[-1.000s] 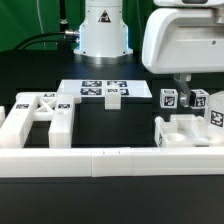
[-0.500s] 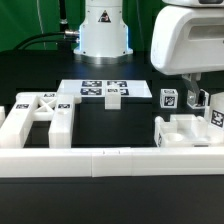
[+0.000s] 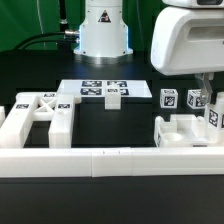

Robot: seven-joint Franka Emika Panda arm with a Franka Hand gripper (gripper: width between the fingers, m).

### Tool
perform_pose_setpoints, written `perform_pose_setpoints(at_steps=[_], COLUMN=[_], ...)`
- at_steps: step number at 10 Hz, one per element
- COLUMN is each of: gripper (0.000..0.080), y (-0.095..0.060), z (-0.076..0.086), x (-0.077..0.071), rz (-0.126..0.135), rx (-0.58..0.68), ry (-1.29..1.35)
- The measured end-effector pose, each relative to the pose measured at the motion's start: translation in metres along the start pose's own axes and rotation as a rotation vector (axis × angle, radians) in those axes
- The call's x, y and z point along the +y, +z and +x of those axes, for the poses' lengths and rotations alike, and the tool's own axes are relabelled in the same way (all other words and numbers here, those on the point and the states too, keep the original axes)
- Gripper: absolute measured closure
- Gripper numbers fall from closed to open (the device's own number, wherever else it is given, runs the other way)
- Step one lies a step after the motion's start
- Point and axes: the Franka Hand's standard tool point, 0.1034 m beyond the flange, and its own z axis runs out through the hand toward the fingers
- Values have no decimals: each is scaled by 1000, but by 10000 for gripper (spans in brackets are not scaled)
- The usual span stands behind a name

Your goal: Assemble chair

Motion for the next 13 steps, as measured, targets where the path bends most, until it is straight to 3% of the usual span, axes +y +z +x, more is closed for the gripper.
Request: perform_pose_setpoints(at_steps=[4, 9, 13], gripper=[514, 514, 514], y=[0, 1, 1], z=[0, 0, 2], x=[-1, -9, -9], rz=[4, 7, 28], rx=[0, -1, 3], ry=[232, 746, 1141])
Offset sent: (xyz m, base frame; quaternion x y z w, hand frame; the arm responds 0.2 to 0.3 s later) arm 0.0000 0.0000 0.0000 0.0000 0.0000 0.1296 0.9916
